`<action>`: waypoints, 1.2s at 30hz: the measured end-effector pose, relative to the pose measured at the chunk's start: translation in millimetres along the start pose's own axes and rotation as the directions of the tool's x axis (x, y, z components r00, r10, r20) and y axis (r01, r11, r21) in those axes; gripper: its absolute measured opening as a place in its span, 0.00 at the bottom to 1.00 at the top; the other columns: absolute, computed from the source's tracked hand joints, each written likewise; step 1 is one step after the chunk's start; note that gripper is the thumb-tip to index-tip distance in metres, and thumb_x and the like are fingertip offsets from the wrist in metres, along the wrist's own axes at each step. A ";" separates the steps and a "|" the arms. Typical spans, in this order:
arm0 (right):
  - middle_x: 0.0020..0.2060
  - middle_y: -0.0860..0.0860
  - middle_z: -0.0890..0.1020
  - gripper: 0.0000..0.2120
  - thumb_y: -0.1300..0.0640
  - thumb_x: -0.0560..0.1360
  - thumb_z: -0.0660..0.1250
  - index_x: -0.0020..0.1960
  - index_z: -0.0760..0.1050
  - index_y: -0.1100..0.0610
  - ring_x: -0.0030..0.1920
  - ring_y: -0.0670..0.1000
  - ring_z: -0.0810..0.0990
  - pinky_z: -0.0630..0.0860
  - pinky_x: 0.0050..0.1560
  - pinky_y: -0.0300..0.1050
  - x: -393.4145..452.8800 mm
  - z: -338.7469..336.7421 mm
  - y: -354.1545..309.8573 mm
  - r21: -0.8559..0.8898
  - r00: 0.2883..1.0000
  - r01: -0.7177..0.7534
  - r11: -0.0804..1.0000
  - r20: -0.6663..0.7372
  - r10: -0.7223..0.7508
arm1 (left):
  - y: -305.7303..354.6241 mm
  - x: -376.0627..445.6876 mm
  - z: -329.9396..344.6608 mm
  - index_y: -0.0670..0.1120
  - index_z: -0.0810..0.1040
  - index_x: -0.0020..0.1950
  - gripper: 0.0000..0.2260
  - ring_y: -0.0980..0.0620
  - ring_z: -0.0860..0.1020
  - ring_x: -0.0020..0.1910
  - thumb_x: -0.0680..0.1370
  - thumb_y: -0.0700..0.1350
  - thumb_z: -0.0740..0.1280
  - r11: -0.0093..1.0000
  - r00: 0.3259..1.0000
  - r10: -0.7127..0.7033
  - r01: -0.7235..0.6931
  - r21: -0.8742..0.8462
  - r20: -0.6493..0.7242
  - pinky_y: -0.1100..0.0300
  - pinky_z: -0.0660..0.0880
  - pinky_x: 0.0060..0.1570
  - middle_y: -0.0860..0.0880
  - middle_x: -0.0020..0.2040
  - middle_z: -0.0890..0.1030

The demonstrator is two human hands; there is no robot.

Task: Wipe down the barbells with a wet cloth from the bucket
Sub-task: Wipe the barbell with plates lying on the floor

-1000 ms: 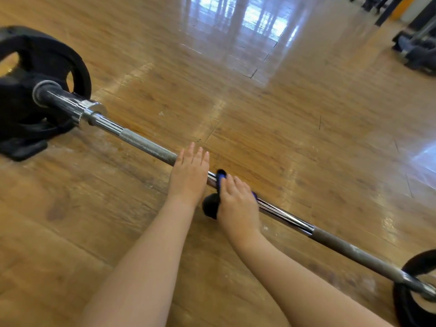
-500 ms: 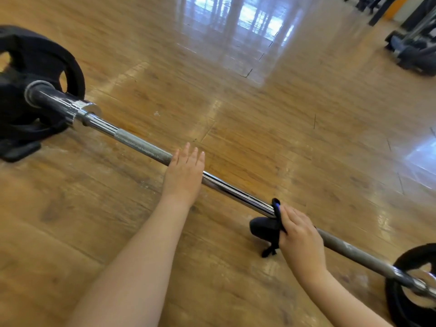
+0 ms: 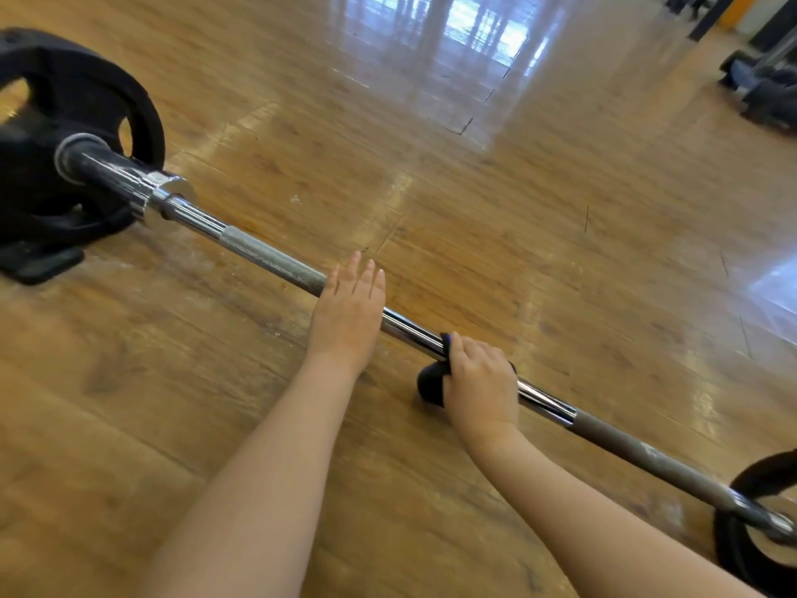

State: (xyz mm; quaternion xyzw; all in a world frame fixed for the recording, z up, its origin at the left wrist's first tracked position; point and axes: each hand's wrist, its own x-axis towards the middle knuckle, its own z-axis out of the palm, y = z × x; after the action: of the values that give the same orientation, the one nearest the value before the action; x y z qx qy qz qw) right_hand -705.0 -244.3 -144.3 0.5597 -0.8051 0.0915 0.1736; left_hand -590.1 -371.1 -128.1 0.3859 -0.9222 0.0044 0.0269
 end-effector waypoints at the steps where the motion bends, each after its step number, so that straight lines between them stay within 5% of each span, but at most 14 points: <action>1: 0.33 0.55 0.81 0.18 0.63 0.63 0.58 0.46 0.81 0.65 0.33 0.56 0.80 0.76 0.37 0.42 9.5 3.3 -13.6 -0.003 1.000 0.014 1.000 0.000 -0.014 | -0.7 0.4 0.0 0.41 0.45 0.77 0.26 0.43 0.43 0.77 0.82 0.39 0.51 1.000 1.000 0.005 -0.005 -0.002 0.003 0.48 0.44 0.74 0.43 0.78 0.49; 7: 0.37 0.57 0.81 0.17 0.69 0.61 0.74 0.50 0.80 0.66 0.35 0.58 0.80 0.78 0.39 0.48 38.7 19.4 -55.9 0.046 0.994 0.110 0.993 0.016 -0.111 | -7.3 -5.5 4.5 0.39 0.40 0.77 0.24 0.44 0.42 0.77 0.83 0.41 0.47 0.999 0.999 0.044 -0.044 -0.013 -0.010 0.50 0.42 0.75 0.42 0.78 0.45; 12: 0.40 0.54 0.82 0.21 0.60 0.65 0.56 0.52 0.80 0.63 0.36 0.56 0.80 0.75 0.38 0.45 7.9 8.5 -4.6 0.032 0.994 0.107 0.994 -0.028 -0.106 | -10.8 -7.9 5.1 0.39 0.39 0.77 0.25 0.43 0.41 0.77 0.82 0.39 0.48 0.997 0.997 0.073 -0.073 -0.015 -0.002 0.51 0.39 0.73 0.41 0.78 0.44; 15: 0.44 0.56 0.82 0.22 0.62 0.65 0.55 0.54 0.79 0.65 0.39 0.57 0.80 0.72 0.45 0.46 -22.8 -2.5 37.6 0.010 0.995 0.094 0.996 -0.037 -0.093 | -12.0 -9.5 3.0 0.39 0.38 0.76 0.26 0.43 0.40 0.76 0.82 0.38 0.49 0.996 0.996 0.088 -0.088 -0.005 -0.005 0.52 0.38 0.72 0.41 0.78 0.43; 18: 0.45 0.57 0.82 0.23 0.61 0.65 0.54 0.54 0.79 0.66 0.40 0.59 0.82 0.78 0.40 0.49 -39.6 -13.9 61.3 -0.029 0.999 0.048 0.998 0.010 -0.047 | -16.0 -16.3 3.4 0.38 0.37 0.76 0.27 0.43 0.39 0.76 0.81 0.37 0.49 0.994 0.994 0.108 -0.108 -0.012 -0.001 0.52 0.37 0.72 0.41 0.78 0.41; 23: 0.42 0.60 0.83 0.26 0.59 0.64 0.51 0.51 0.80 0.68 0.39 0.61 0.81 0.78 0.45 0.51 -38.3 -12.5 38.9 0.019 0.989 -0.140 0.990 0.045 0.139 | -24.0 -26.4 10.9 0.39 0.34 0.75 0.28 0.44 0.37 0.76 0.82 0.37 0.48 0.989 0.988 0.142 -0.145 -0.035 -0.056 0.52 0.37 0.72 0.40 0.77 0.38; 28: 0.41 0.58 0.83 0.21 0.63 0.63 0.57 0.51 0.80 0.68 0.41 0.59 0.82 0.79 0.44 0.50 5.0 0.8 -13.8 0.001 0.999 -0.001 1.000 0.052 0.001 | -25.6 -25.7 9.5 0.38 0.32 0.73 0.27 0.44 0.37 0.75 0.82 0.37 0.47 0.991 0.990 0.126 -0.128 -0.041 -0.061 0.52 0.36 0.71 0.41 0.77 0.38; 30: 0.41 0.58 0.83 0.18 0.66 0.65 0.61 0.52 0.79 0.68 0.41 0.58 0.82 0.80 0.46 0.49 29.4 12.0 -47.7 0.019 0.996 0.047 0.999 0.078 -0.048 | -26.2 -23.4 12.9 0.37 0.38 0.75 0.26 0.44 0.42 0.76 0.81 0.38 0.48 0.989 0.986 0.138 -0.142 -0.040 -0.094 0.52 0.39 0.71 0.40 0.77 0.41; 33: 0.42 0.59 0.82 0.20 0.64 0.69 0.53 0.53 0.79 0.68 0.42 0.59 0.81 0.79 0.49 0.52 50.9 20.2 -82.1 0.074 0.994 0.041 0.996 0.100 -0.048 | -24.7 -17.2 12.3 0.37 0.66 0.72 0.24 0.45 0.64 0.72 0.76 0.39 0.49 0.987 0.970 0.121 -0.141 -0.080 -0.210 0.53 0.56 0.70 0.40 0.73 0.66; 36: 0.44 0.57 0.83 0.23 0.63 0.68 0.51 0.54 0.79 0.67 0.43 0.58 0.82 0.80 0.45 0.48 47.1 15.2 -71.9 0.109 0.992 0.087 0.990 0.082 -0.096 | -26.5 -23.8 14.5 0.37 0.43 0.76 0.24 0.45 0.44 0.77 0.80 0.38 0.43 0.990 0.985 0.128 -0.134 -0.044 -0.113 0.53 0.39 0.71 0.41 0.78 0.45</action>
State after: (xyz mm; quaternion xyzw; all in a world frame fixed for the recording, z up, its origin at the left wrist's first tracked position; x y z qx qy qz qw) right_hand -655.3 -316.1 -143.7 0.6080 -0.7794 0.1013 0.1125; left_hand -555.2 -373.2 -144.2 0.3227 -0.9425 0.0035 0.0873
